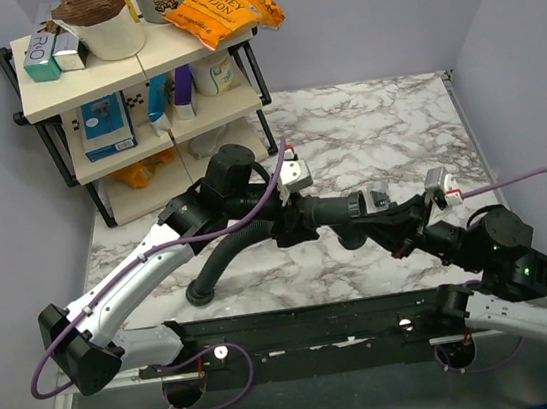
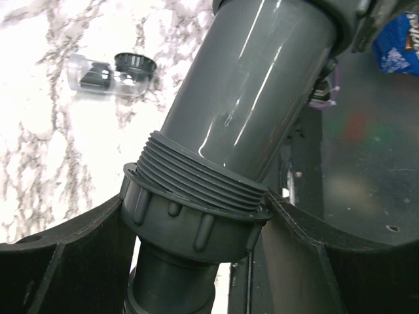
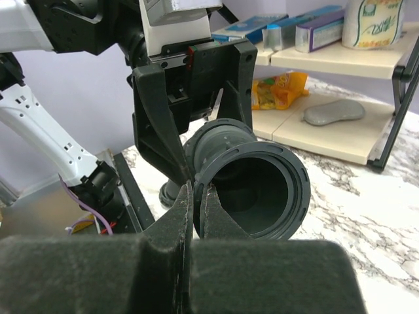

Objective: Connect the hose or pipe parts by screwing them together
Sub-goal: Install the adaptor on the pipeline.

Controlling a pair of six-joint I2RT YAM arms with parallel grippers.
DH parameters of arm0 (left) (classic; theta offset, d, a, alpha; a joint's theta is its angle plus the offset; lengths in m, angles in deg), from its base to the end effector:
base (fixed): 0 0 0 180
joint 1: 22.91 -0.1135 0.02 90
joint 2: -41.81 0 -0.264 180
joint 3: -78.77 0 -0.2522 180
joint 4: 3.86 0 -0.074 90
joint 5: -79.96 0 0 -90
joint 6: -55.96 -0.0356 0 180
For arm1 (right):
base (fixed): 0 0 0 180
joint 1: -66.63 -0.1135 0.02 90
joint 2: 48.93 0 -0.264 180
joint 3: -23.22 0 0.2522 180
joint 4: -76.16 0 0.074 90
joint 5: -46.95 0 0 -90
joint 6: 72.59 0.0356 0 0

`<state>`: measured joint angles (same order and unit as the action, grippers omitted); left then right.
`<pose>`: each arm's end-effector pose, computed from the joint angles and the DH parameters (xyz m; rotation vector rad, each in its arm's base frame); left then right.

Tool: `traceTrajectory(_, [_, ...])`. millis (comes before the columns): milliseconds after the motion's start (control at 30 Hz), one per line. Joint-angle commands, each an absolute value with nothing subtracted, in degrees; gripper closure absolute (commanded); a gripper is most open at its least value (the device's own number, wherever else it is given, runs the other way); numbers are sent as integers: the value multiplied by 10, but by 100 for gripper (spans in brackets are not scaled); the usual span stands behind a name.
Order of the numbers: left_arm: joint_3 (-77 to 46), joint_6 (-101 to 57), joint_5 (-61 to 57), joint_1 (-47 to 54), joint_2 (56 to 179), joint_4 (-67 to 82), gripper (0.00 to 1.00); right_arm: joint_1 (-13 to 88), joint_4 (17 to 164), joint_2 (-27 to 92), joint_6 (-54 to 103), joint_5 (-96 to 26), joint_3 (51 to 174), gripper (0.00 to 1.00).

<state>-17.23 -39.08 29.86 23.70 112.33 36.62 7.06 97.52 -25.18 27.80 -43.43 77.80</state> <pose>0.1672 -0.2101 0.3752 1.3163 1.6628 -1.1527 0.0524 0.0887 0.3671 -0.6115 1.3503 0.9992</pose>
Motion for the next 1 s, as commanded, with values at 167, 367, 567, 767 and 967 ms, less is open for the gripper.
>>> traceTrajectory(167, [-175, -454, 268, 244, 1112, 291, 100, 64, 1073, -176, 350, -378, 837, 99])
traceTrajectory(367, [-171, -460, 271, 244, 1106, 289, 100, 65, 1125, -133, 381, -397, 882, 99])
traceTrajectory(567, [-174, -462, 249, 244, 1099, 275, 100, 65, 1176, -96, 431, -428, 928, 99])
traceTrajectory(767, [-178, -481, 229, 245, 1094, 283, 100, 64, 1209, -60, 469, -460, 956, 99])
traceTrajectory(967, [-193, -487, 206, 245, 1086, 270, 100, 65, 1251, -29, 505, -484, 989, 99])
